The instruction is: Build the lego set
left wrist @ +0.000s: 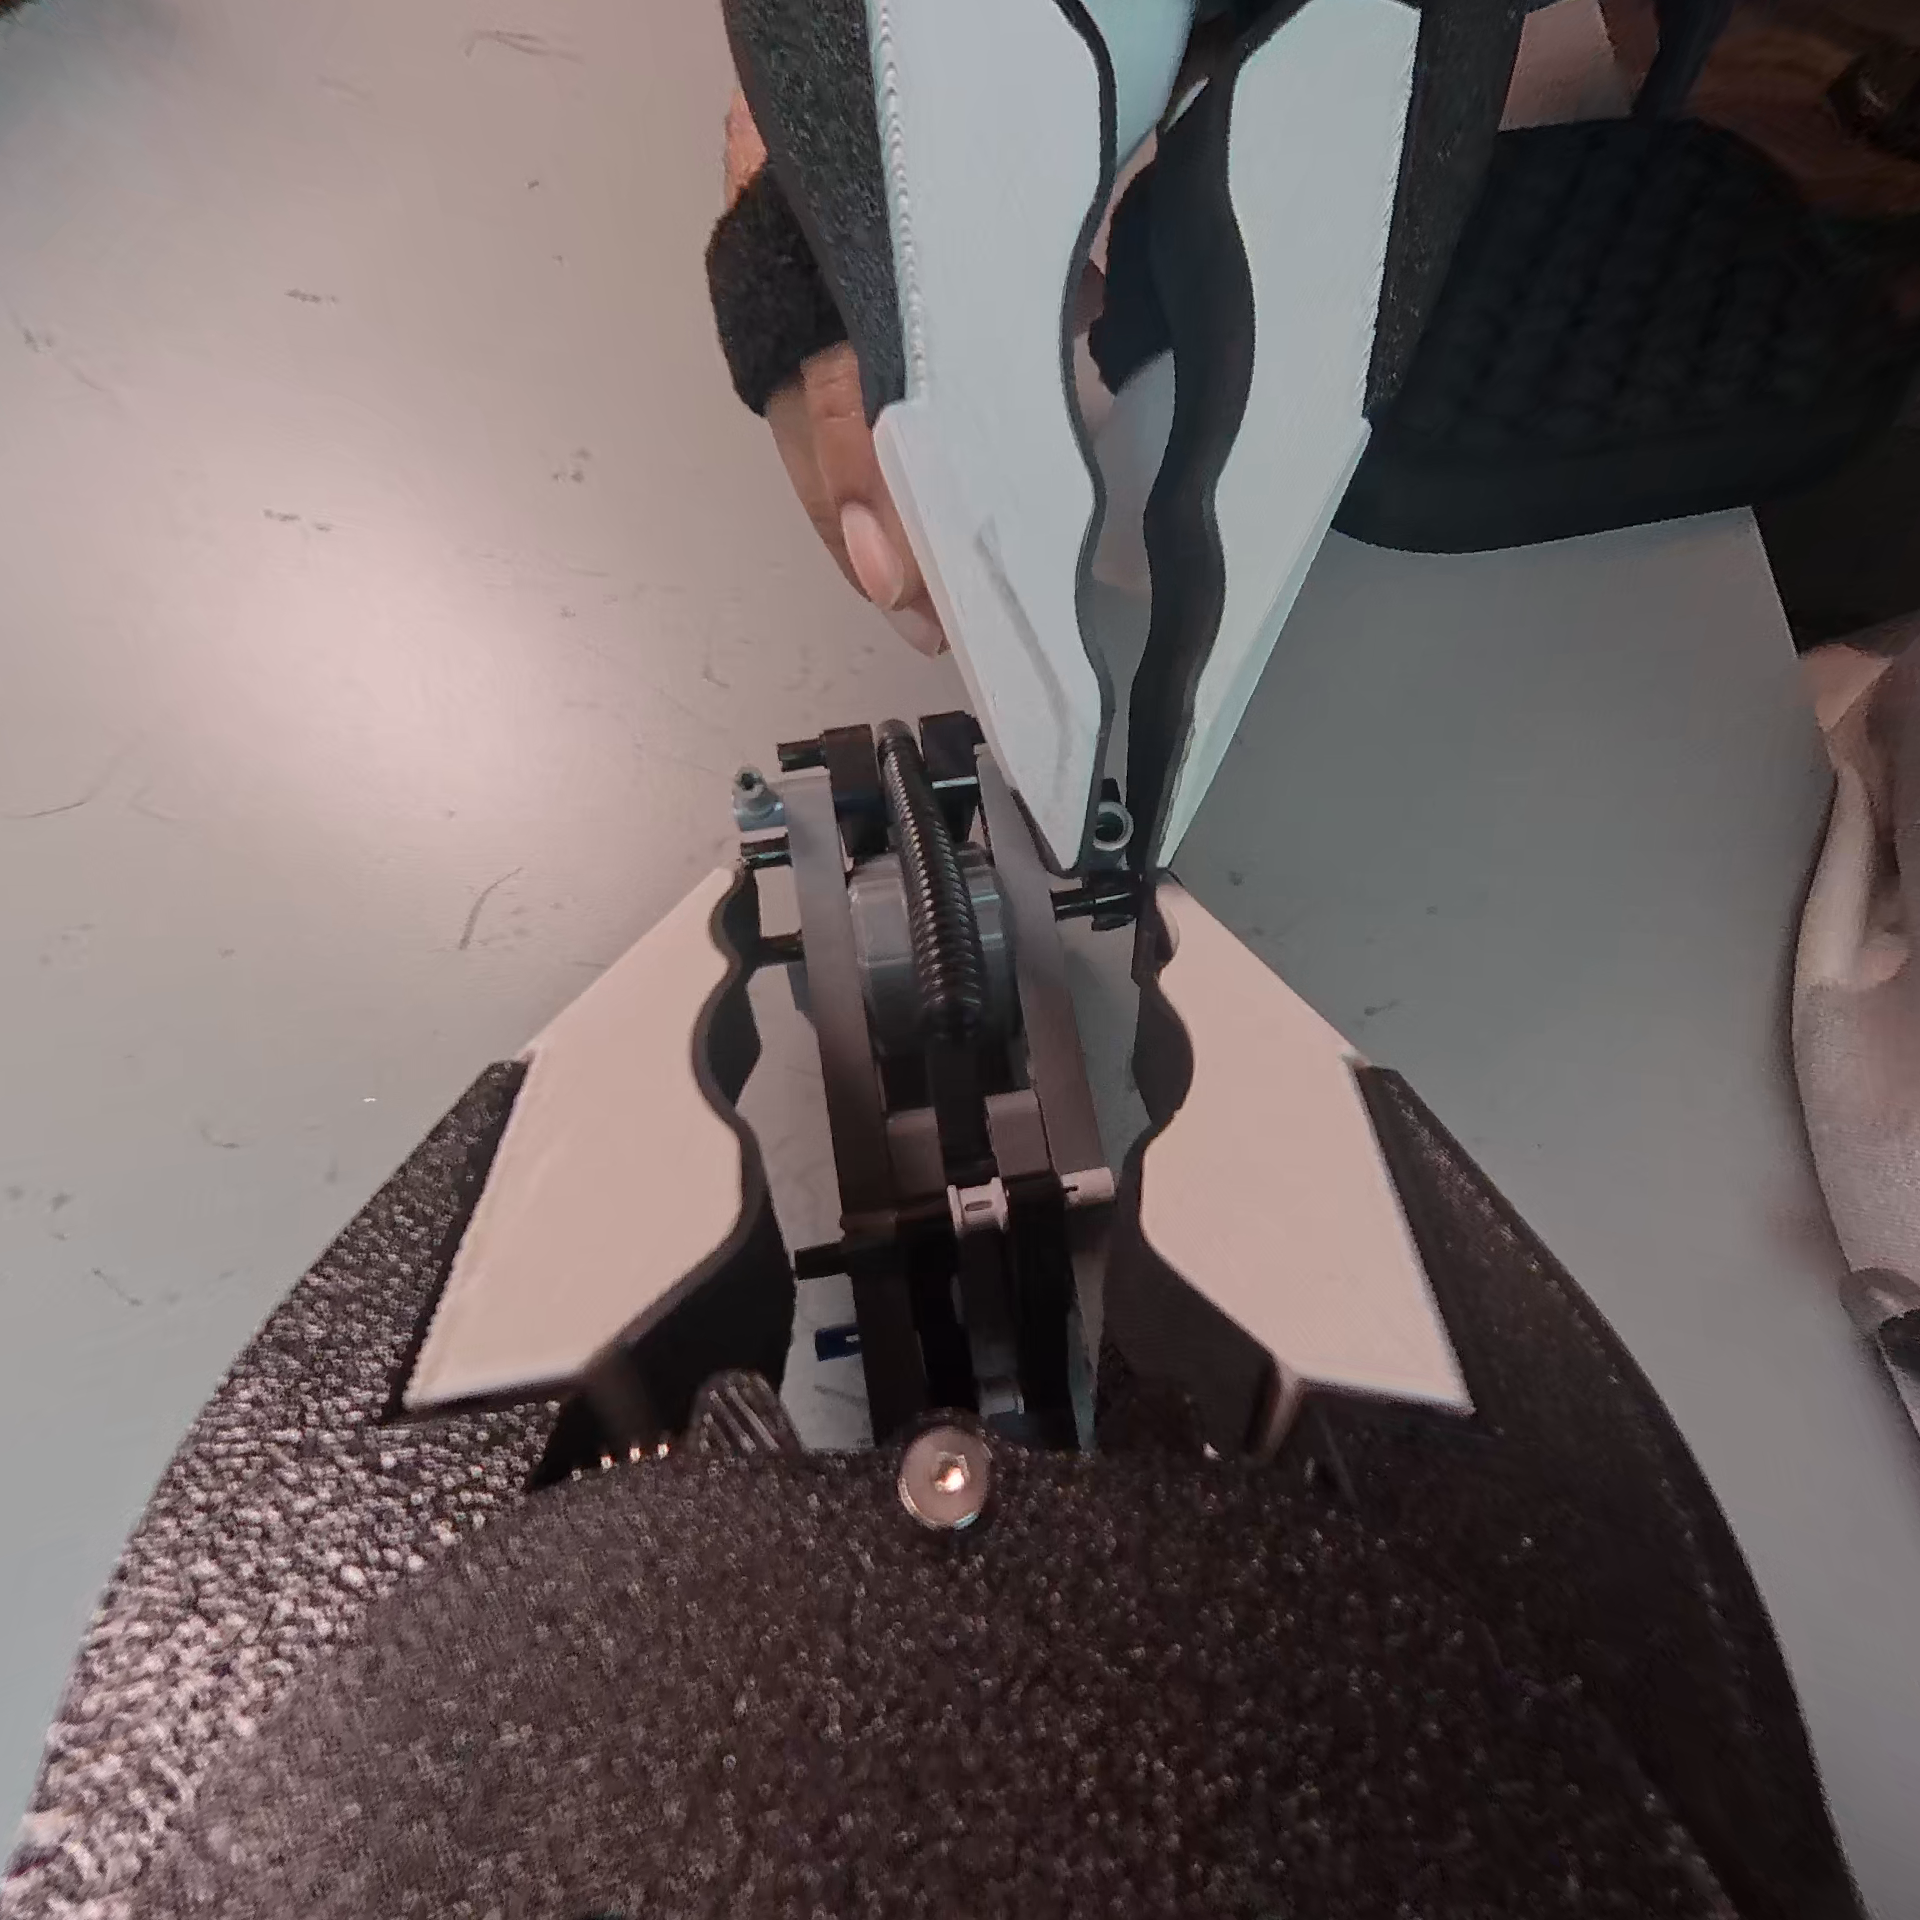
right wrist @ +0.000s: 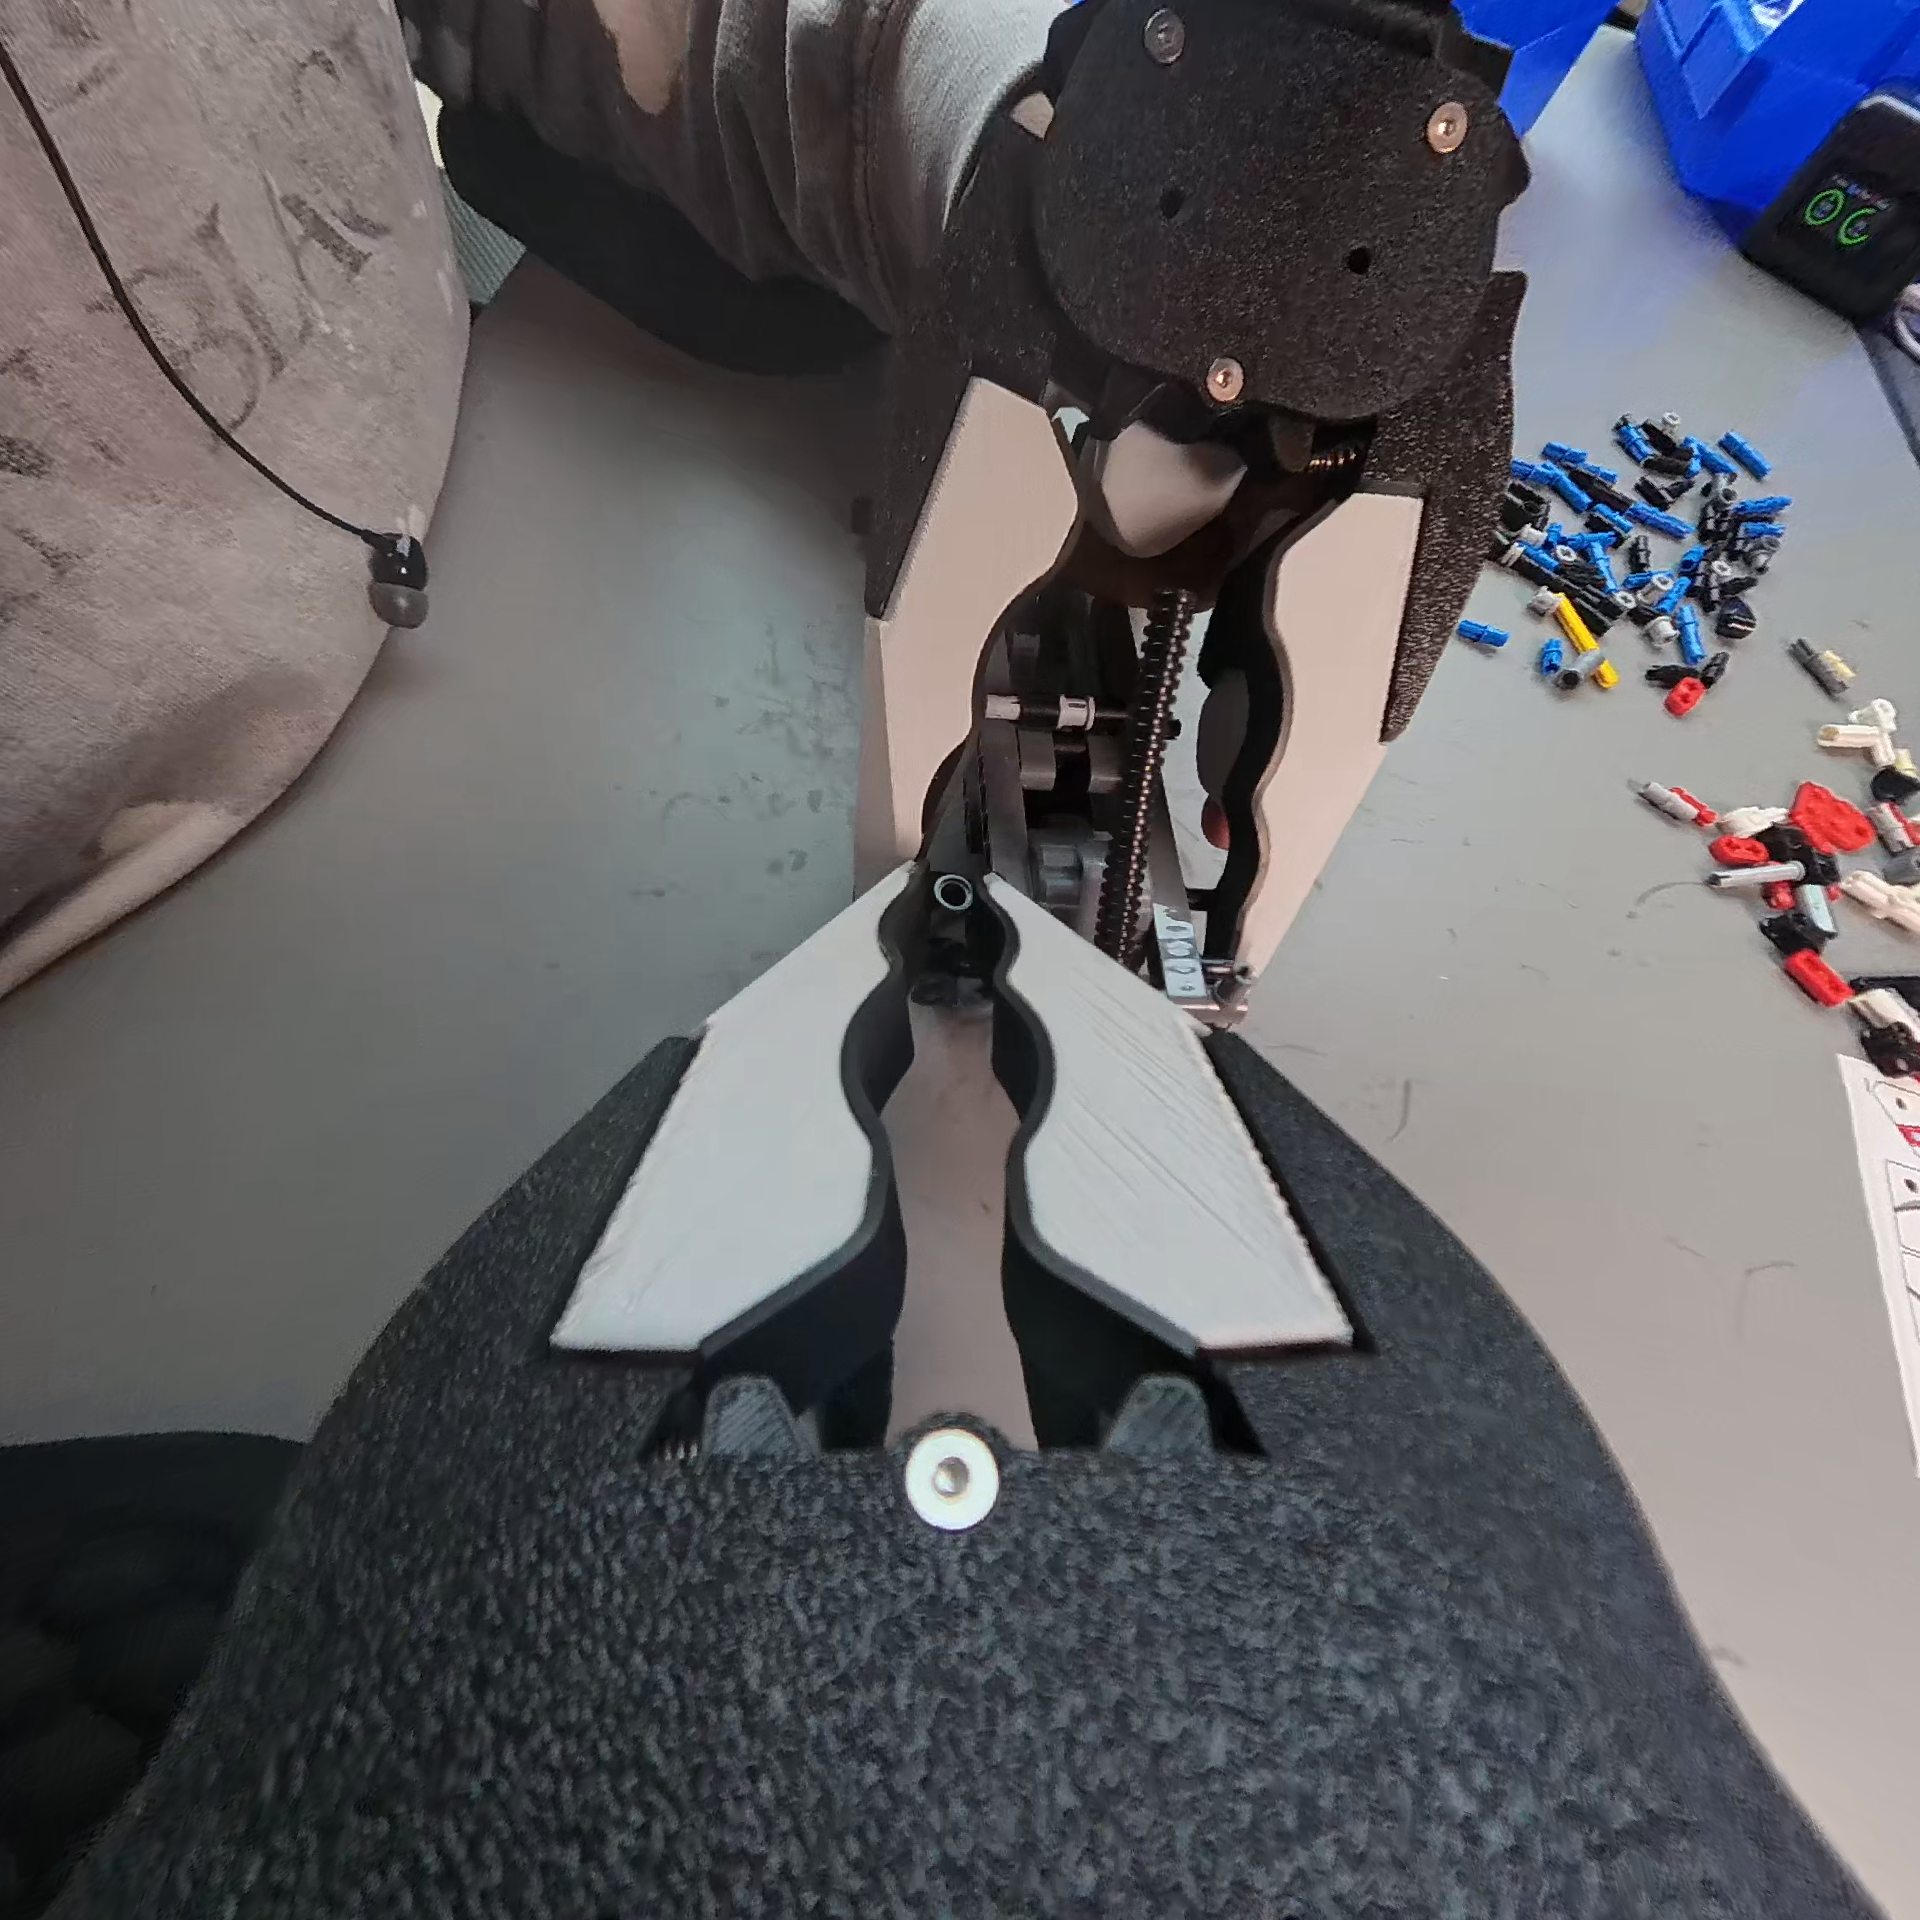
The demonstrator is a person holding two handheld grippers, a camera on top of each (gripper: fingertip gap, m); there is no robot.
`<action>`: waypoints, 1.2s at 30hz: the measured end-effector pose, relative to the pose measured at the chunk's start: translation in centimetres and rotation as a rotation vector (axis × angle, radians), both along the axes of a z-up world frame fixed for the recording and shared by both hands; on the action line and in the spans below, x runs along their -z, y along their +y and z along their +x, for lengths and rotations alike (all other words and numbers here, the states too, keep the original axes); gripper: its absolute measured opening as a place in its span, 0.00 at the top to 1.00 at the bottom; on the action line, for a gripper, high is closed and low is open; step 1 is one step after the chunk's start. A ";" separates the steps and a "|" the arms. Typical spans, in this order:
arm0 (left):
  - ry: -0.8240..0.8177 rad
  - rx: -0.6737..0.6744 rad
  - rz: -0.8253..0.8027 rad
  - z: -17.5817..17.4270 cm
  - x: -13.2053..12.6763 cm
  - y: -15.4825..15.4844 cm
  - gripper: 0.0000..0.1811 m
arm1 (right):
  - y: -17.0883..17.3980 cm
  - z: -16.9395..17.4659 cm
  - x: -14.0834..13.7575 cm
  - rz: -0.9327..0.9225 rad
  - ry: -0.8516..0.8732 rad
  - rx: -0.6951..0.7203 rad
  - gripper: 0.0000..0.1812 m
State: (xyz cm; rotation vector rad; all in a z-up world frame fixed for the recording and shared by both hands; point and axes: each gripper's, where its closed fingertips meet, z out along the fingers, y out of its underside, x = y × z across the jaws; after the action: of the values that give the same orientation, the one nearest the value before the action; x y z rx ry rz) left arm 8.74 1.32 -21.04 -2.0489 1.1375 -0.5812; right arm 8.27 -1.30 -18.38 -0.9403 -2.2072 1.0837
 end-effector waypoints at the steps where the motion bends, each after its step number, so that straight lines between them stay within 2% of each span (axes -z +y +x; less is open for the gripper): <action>1: 0.000 0.000 0.001 0.0 0.0 0.0 0.59 | 0.0 0.0 0.0 0.021 0.000 -0.012 0.96; 21: -0.004 -0.010 -0.009 0.0 0.0 0.1 0.59 | 0.0 -0.1 -0.1 -0.049 0.073 0.079 0.96; 27: 0.041 -0.003 0.024 0.1 0.2 0.0 0.54 | 0.4 -0.4 -0.2 -0.063 0.092 0.080 0.97; 29: 0.032 -0.015 0.024 0.2 0.1 0.1 0.57 | 0.4 -0.3 -0.2 -0.054 0.095 0.067 0.97; 36: 0.032 -0.029 0.023 0.1 0.2 0.4 0.59 | 0.2 0.0 -0.2 -0.021 0.115 0.055 0.96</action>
State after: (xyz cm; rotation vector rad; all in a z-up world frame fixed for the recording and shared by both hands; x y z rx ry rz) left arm 8.80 1.69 -21.24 -2.0582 1.1258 -0.5207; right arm 8.28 -1.09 -18.15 -0.9194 -2.0693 1.1098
